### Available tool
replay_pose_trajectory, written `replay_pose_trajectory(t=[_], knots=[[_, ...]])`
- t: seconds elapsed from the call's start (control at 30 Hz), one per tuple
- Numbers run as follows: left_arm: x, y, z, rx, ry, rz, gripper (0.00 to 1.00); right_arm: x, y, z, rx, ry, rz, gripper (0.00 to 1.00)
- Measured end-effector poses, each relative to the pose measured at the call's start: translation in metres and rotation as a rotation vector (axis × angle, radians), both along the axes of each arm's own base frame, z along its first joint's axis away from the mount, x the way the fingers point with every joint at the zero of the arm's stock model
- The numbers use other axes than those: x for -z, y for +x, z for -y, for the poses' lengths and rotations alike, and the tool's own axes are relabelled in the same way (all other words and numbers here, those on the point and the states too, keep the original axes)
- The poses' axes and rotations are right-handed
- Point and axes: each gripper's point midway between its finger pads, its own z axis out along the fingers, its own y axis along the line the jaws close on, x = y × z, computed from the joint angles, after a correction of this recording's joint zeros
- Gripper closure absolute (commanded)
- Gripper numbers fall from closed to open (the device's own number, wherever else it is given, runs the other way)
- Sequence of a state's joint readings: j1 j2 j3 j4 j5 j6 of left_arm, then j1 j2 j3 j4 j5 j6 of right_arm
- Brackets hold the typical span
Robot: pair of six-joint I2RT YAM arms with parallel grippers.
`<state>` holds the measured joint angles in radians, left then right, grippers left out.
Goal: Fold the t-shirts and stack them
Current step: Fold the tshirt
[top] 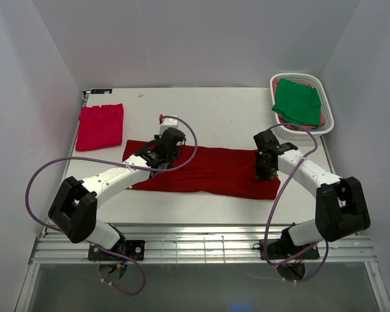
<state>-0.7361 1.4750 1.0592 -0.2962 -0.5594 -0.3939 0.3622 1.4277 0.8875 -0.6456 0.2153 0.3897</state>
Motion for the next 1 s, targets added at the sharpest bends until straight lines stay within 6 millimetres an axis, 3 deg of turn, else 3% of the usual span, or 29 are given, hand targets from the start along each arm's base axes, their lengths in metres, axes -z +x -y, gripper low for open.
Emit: replay_pose_trajectory(t=[0.17, 0.33, 0.53, 0.67, 1.0], knots=[[0.078, -0.030, -0.077, -0.144, 0.160, -0.193, 1.00, -0.001, 0.000, -0.003, -0.010, -0.001, 0.004, 0.92], [0.114, -0.043, -0.109, -0.212, 0.228, -0.299, 1.00, 0.001, -0.001, -0.006, -0.010, 0.014, -0.003, 0.92], [0.137, -0.042, -0.121, -0.242, 0.254, -0.353, 1.00, 0.016, -0.004, -0.011, -0.008, 0.019, -0.044, 0.92], [0.139, -0.039, -0.120, -0.240, 0.262, -0.350, 1.00, 0.032, -0.006, -0.011, -0.010, 0.007, -0.094, 0.92], [0.139, -0.045, -0.112, -0.254, 0.195, -0.404, 1.00, 0.035, 0.020, -0.018, -0.023, -0.053, -0.185, 0.92]])
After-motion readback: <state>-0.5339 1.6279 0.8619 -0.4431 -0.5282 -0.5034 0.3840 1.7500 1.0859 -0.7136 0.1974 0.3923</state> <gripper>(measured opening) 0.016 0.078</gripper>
